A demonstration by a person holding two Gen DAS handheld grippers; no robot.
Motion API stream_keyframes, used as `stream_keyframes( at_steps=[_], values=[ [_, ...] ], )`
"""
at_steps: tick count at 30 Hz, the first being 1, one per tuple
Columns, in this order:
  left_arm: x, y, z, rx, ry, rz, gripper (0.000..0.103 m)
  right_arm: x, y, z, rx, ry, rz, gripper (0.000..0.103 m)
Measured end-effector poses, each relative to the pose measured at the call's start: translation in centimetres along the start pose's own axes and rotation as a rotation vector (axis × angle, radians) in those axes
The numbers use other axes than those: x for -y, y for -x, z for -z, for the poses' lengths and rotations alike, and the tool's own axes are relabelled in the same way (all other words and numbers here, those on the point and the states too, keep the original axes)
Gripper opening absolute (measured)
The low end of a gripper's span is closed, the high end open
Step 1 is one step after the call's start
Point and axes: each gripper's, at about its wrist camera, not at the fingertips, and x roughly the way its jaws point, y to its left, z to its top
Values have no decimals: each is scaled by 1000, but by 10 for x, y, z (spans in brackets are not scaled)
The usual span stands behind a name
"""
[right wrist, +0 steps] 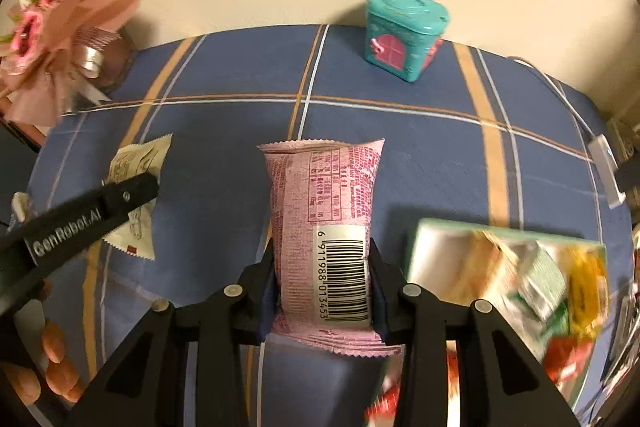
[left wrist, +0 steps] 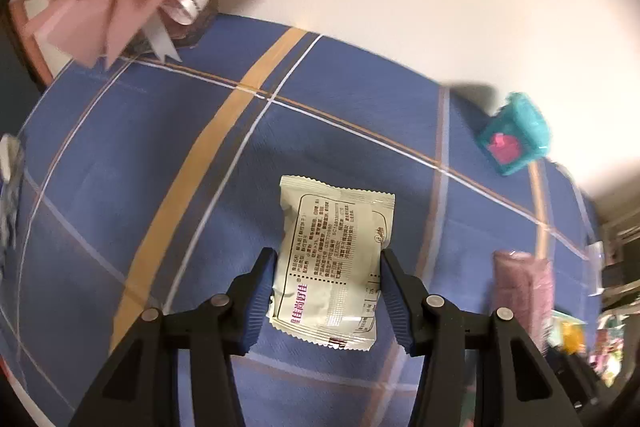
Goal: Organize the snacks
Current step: 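Carry the cream pack with the left tool while the right tool carries the pink pack over the tray, then release the cream pack into the tray with the left tool while the right tool releases the pink pack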
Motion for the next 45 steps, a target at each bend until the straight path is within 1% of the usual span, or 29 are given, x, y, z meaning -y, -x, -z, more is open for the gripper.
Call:
stream_keyframes(
  at_steps=[3,7,11,14,17,20,22,25,27,30,34,37,39,44,45],
  values=[
    [5,26,19,20,27,17,54,9,21,20,20,-7,-14,40],
    [20,46,49,30,47,39,54,24,50,52,50,-25,-5,40],
    [34,60,80,28,32,22,54,45,67,82,67,-69,1,40],
    [49,62,102,14,8,37,54,66,72,103,67,-113,2,40],
    [66,64,122,3,-27,38,54,89,76,118,64,-164,-2,40],
    [86,64,140,-13,-73,48,54,124,84,130,79,-222,24,40],
    [105,65,150,-26,-118,65,54,147,88,140,80,-265,48,40],
    [132,70,162,-11,-193,58,54,184,88,151,70,-339,69,40],
    [150,73,171,-6,-238,67,54,206,88,156,63,-392,86,40],
    [172,71,183,-19,-300,81,55,230,87,162,56,-449,83,40],
    [194,66,196,-36,-360,83,55,241,89,166,54,-476,74,40],
    [202,63,202,-46,-382,91,55,242,87,166,49,-470,72,40],
    [205,60,203,-48,-393,84,55,241,82,164,36,-459,73,40],
    [201,46,202,-80,-383,54,56,236,68,166,-13,-443,68,41],
    [199,44,202,-90,-373,54,59,236,67,166,-17,-440,69,41]
  ],
)
